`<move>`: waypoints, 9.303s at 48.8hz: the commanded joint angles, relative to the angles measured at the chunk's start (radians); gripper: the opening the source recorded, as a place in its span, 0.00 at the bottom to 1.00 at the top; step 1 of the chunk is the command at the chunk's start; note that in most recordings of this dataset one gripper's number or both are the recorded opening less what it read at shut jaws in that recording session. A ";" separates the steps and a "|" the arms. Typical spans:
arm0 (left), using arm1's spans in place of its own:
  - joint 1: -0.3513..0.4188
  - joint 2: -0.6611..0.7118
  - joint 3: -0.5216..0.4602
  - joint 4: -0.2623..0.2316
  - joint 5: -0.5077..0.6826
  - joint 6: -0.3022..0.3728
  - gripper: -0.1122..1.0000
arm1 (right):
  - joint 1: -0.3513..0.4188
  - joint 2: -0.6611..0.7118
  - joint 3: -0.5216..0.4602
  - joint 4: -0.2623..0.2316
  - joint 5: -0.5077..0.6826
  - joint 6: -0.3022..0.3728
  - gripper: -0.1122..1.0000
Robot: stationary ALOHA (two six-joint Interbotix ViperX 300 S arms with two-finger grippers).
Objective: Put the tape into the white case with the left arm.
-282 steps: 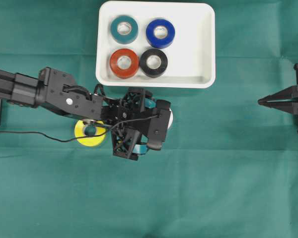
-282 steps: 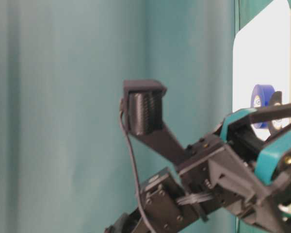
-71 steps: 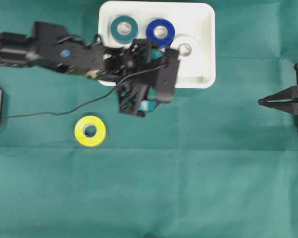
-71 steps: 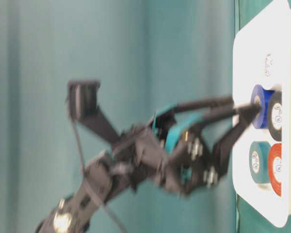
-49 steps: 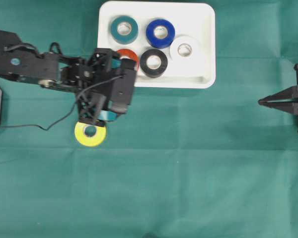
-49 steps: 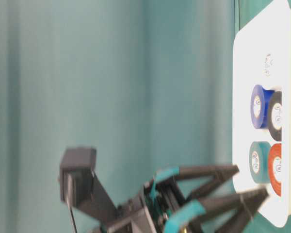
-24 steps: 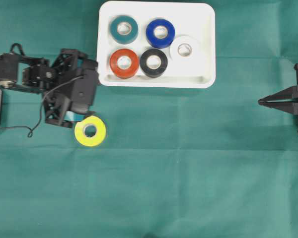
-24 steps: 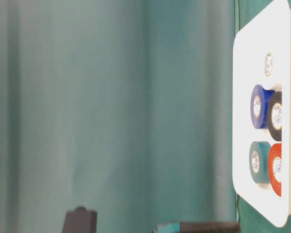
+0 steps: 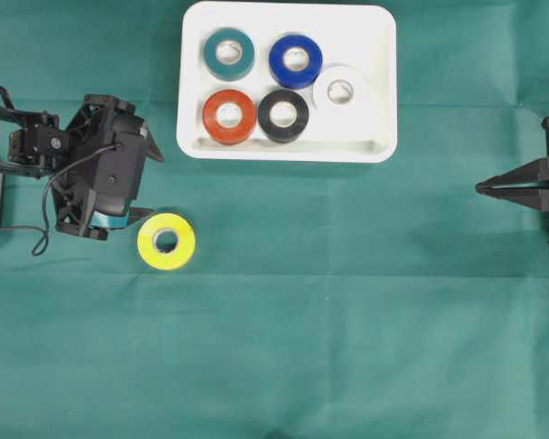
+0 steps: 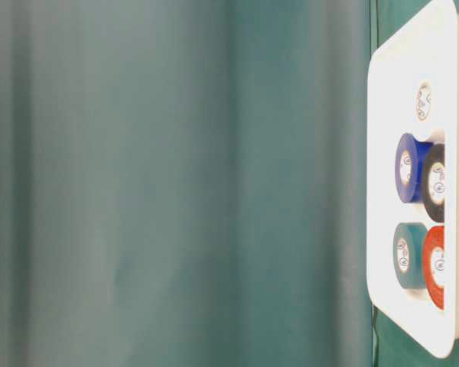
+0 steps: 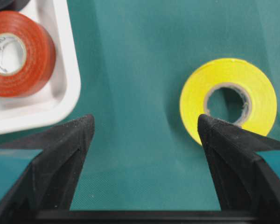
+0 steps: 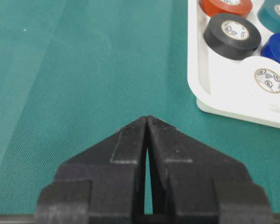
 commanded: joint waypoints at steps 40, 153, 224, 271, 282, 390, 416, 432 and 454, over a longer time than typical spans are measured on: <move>-0.103 0.091 -0.029 -0.003 -0.048 -0.002 0.91 | 0.000 0.006 -0.011 -0.002 -0.008 0.000 0.02; -0.129 0.161 -0.107 0.000 -0.055 0.000 0.34 | 0.000 0.006 -0.011 -0.002 -0.009 0.000 0.02; 0.212 0.606 -0.649 0.003 -0.121 0.084 0.34 | -0.002 0.003 -0.009 -0.002 -0.009 0.000 0.02; 0.210 0.649 -0.719 0.002 -0.114 0.046 0.99 | 0.000 0.002 -0.009 -0.002 -0.009 0.000 0.02; 0.204 0.594 -0.661 0.002 -0.117 0.021 0.98 | 0.000 0.002 -0.008 0.000 -0.008 0.000 0.02; 0.110 -0.419 0.275 -0.003 -0.397 -0.198 0.98 | -0.002 -0.002 -0.009 -0.002 -0.009 0.000 0.02; 0.110 -0.468 0.321 -0.003 -0.413 -0.199 0.98 | -0.015 -0.002 -0.008 -0.002 -0.009 0.000 0.02; 0.100 -0.505 0.334 -0.003 -0.411 -0.199 0.98 | -0.015 0.000 -0.009 -0.002 -0.009 0.000 0.02; 0.054 -0.647 0.393 -0.003 -0.364 -0.201 0.98 | -0.015 0.000 -0.008 -0.002 -0.011 0.000 0.02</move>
